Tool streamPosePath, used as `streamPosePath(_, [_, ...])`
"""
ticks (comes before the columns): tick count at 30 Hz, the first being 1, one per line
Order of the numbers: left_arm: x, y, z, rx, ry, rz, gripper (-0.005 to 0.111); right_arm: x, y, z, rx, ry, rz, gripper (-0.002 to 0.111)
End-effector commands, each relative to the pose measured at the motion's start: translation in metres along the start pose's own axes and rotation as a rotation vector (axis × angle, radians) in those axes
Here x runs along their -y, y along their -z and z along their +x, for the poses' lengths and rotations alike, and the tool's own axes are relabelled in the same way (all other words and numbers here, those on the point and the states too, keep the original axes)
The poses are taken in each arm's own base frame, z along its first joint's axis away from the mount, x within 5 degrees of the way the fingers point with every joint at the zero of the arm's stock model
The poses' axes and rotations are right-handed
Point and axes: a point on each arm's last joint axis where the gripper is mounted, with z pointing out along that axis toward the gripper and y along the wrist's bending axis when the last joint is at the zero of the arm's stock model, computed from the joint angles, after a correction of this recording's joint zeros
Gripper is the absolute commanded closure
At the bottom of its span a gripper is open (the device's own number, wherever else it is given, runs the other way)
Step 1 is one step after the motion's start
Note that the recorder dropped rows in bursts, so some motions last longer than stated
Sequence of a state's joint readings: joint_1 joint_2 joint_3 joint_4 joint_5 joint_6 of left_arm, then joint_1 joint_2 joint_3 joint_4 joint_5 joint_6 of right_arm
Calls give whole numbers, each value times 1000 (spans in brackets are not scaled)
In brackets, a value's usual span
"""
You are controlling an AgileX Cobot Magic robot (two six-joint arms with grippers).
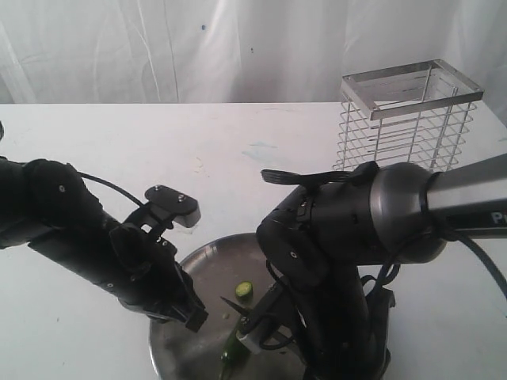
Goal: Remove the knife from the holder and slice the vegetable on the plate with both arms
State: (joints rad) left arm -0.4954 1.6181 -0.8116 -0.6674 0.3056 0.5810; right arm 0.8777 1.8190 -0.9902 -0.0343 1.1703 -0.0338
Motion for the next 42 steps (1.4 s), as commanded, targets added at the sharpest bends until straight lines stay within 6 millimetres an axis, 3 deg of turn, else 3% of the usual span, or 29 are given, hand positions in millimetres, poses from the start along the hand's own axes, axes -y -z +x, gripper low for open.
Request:
streamPosePath(1, [8, 18, -4, 68, -2, 5, 76, 1, 0, 1, -5, 12, 8, 108])
streamPosePath(21, [9, 24, -23, 182, 62, 13, 76, 1, 0, 2, -10, 18, 8, 108])
streamPosePath(27, [5, 2, -21, 142, 85, 47, 76, 1, 0, 2, -10, 18, 8, 108])
streamPosePath(42, [19, -14, -22, 136, 36, 47, 76, 1, 0, 2, -18, 18, 8, 108])
